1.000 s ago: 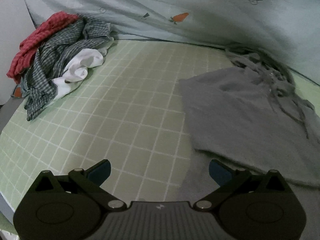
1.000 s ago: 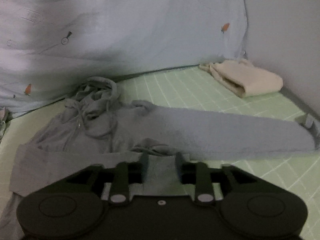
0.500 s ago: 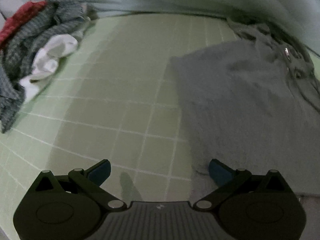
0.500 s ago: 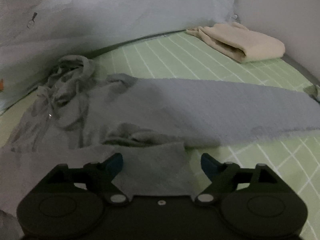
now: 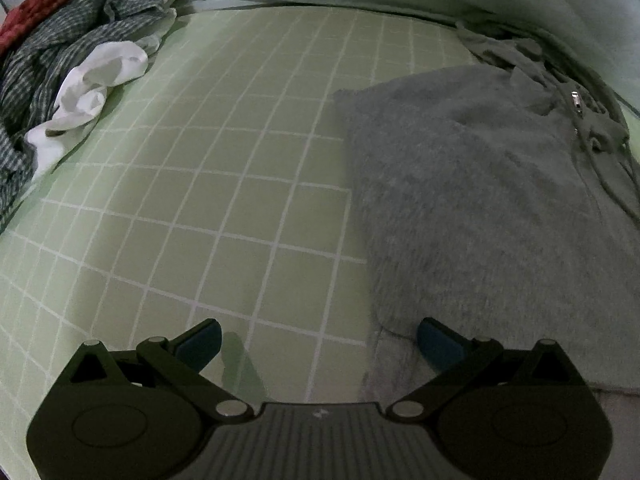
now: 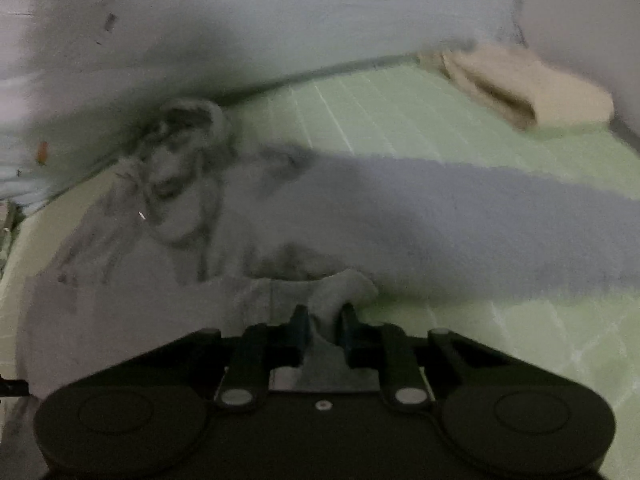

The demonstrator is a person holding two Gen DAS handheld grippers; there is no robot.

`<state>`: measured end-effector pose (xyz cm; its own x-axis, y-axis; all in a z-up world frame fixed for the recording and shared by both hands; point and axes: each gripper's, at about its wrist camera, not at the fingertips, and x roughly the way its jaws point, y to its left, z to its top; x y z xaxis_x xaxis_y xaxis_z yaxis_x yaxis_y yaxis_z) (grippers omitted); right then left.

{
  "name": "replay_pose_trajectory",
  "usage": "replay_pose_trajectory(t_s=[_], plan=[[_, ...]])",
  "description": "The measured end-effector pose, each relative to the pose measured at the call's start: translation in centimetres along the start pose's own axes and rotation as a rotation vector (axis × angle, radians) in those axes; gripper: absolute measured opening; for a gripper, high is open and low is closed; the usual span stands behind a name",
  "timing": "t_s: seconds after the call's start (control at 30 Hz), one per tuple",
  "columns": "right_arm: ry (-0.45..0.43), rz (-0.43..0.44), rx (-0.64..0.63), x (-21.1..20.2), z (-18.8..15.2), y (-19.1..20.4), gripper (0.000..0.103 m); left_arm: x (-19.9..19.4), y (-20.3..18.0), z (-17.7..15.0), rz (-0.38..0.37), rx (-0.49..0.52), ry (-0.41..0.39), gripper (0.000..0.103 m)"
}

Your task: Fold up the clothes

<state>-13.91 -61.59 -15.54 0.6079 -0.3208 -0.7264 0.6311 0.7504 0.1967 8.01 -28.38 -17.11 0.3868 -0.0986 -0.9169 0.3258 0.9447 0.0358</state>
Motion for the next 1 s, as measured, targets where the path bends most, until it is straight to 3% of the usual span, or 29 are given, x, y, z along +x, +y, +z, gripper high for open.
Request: replay_pose_trajectory(t_s=[0.2, 0.33, 0.53, 0.6, 0.73, 0.9, 0.97, 1.0], plan=[[-0.193, 0.067, -0.063, -3.1, 4.4, 1.6, 0.013, -0.1, -0.3, 0.1, 0.007, 0.016, 0.016, 0.103], [-0.29, 0.054, -0.111, -3.7, 7.2, 2.5, 0.012, -0.1, -0.5, -0.1, 0.021, 0.036, 0.023, 0.103], [-0.387, -0.013, -0.044, -4.0, 10.5, -0.1, 0.012, 0.1, -0.6, 0.1, 0.023, 0.026, 0.031, 0.103], [-0.414, -0.071, -0.035, -4.2, 11.0, -1.6, 0.012, 0.2, -0.4, 0.1, 0.014, 0.007, 0.037, 0.103], [-0.391, -0.2, 0.032, -2.9, 11.1, -6.0, 0.012, 0.4, 0.1, 0.1, -0.005, -0.037, 0.048, 0.103], [-0.199, -0.313, 0.065, 1.6, 9.4, -9.8, 0.015, 0.5, 0.2, 0.3, -0.01, -0.055, 0.059, 0.103], [-0.144, -0.33, 0.075, 2.4, 8.4, -10.1, 0.026, 0.2, -0.1, 0.4, 0.007, -0.038, 0.052, 0.103], [-0.124, -0.34, 0.081, 2.7, 7.8, -10.2, 0.037, -0.2, -0.1, 0.6, 0.006, -0.031, 0.034, 0.103]])
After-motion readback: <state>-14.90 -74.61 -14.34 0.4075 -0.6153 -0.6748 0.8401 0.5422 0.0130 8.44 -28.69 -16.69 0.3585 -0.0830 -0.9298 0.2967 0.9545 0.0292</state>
